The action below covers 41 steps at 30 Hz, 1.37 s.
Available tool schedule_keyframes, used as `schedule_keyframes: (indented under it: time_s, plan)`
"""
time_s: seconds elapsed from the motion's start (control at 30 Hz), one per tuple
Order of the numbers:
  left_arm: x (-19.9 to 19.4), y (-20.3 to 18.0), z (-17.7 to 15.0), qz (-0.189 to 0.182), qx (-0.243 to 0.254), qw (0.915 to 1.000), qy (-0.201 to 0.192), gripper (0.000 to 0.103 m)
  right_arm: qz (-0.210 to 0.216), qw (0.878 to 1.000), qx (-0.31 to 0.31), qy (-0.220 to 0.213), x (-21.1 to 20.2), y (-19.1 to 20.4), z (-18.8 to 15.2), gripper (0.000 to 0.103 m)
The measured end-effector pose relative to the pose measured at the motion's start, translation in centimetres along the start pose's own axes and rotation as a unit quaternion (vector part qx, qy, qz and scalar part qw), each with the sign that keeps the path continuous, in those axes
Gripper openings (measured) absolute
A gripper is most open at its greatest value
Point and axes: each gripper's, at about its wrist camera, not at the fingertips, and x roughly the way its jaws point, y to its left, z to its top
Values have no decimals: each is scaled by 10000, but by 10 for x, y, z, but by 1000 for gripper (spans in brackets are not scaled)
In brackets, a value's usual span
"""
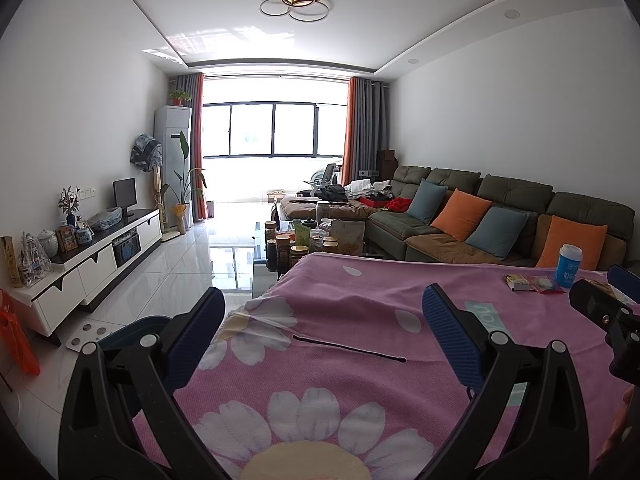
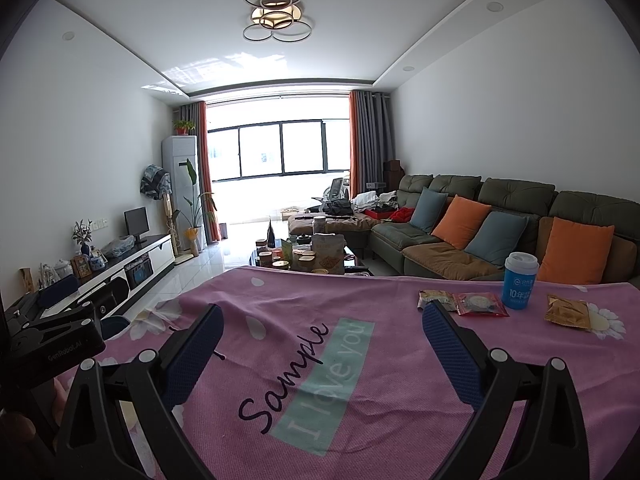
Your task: Collect trash
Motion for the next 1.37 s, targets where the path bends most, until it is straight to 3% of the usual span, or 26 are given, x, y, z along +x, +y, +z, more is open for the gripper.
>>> schedule_keyframes:
  time_s: [0.87,1.07,1.17,1.37]
  plan:
    - [0,-3,-1,-28,31,10000,4,97,4,10000,-1,-11,0,1,0,96]
    - [0,-7,0,-189,82,9997,132,97,35,10000,22,-38,-1,1,3,96]
    - [8,-12,1,-291,113,9988,369,97,48,10000,19,-9,-4,-1,4,96]
    - [61,-30,-1,-709,311,9855,1508,97,-69,9980,248,575,4,-34,4,96]
